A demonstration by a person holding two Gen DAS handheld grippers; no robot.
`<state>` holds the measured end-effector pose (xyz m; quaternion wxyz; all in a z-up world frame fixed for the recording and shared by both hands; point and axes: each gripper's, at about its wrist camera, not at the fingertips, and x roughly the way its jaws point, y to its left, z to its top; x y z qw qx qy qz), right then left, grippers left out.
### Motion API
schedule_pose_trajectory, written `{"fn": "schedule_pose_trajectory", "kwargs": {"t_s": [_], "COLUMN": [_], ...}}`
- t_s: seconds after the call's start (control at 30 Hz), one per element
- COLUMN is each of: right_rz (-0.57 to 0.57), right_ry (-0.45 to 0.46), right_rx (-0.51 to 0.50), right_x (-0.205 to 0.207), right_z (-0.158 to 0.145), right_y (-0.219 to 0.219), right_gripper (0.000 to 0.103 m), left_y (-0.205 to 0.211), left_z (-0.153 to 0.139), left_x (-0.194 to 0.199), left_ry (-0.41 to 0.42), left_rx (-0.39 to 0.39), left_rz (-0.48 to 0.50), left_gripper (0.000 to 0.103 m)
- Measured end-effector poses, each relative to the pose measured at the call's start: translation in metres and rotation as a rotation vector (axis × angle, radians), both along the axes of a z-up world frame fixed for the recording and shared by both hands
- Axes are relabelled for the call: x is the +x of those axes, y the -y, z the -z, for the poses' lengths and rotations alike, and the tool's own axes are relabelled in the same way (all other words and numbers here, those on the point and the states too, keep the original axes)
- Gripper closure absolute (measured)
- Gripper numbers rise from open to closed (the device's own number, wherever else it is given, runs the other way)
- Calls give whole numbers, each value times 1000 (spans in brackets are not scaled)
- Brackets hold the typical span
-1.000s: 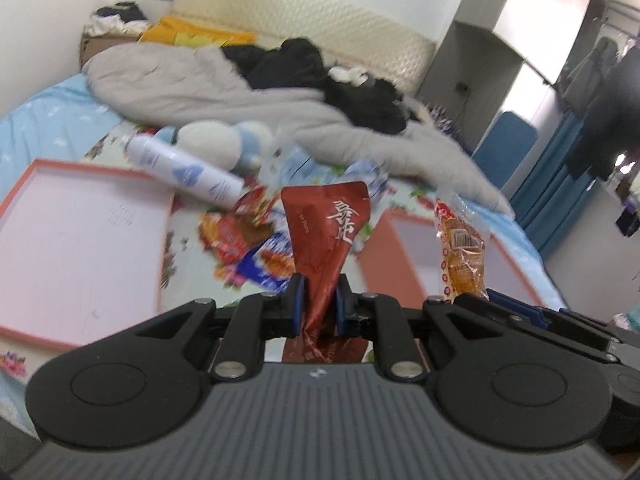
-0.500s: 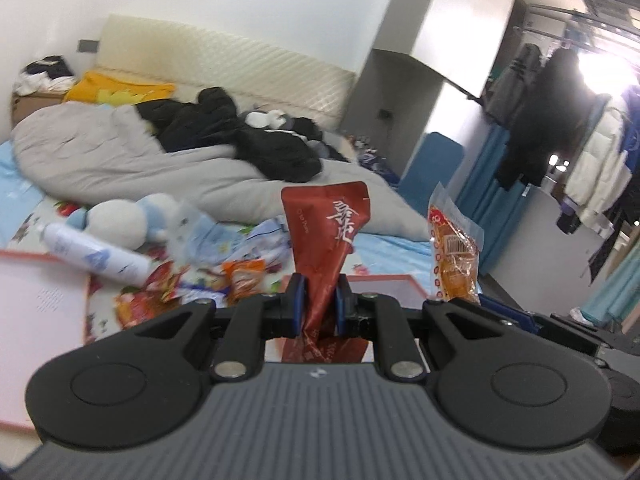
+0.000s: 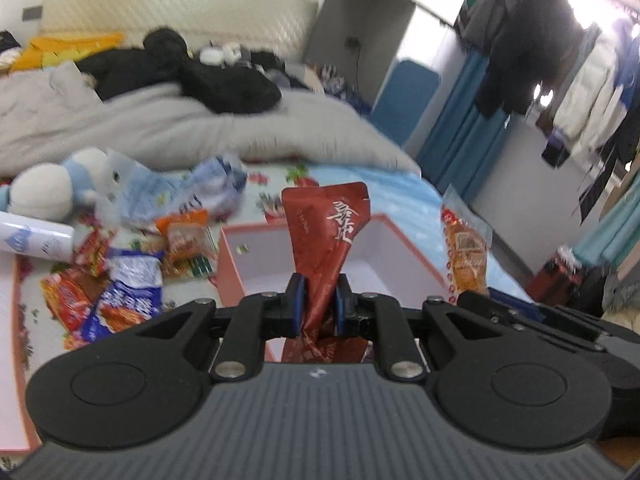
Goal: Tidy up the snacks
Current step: 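Carry the red bag and the snack pack with both tools over the deep pink box, then open both tools to drop the bags into the deep pink box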
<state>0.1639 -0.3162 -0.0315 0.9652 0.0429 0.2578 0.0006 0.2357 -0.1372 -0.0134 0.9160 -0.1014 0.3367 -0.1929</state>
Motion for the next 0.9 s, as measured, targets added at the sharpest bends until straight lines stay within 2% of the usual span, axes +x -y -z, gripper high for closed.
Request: {"fn": "schedule_pose_trajectory", "kwargs": {"t_s": [0.27, 0.4, 0.53, 0.63, 0.7, 0.8, 0.9], "right_rz": [53, 81, 79, 82, 92, 99, 109], "right_ry": [-158, -262, -314, -329, -335, -343, -343], "right_rx": [45, 108, 120, 155, 160, 182, 183], "right_x": [40, 59, 68, 71, 72, 74, 70], "right_z": [65, 97, 121, 130, 134, 134, 133], "right_y": [31, 46, 49, 51, 51, 53, 54], "right_gripper": [79, 78, 78, 75, 67, 68, 55], "left_y": [48, 68, 79, 81, 83, 85, 82], "left_z": [64, 96, 119, 131, 134, 135, 127], "left_x": [64, 86, 98, 100, 99, 95, 90], "left_ry": [-130, -197, -257, -286, -292, -305, -284], "left_rx": [72, 136, 168, 169, 166, 155, 162], "left_rz": [96, 126, 155, 171, 186, 215, 194], "left_gripper": [85, 85, 85, 85, 85, 80, 74]}}
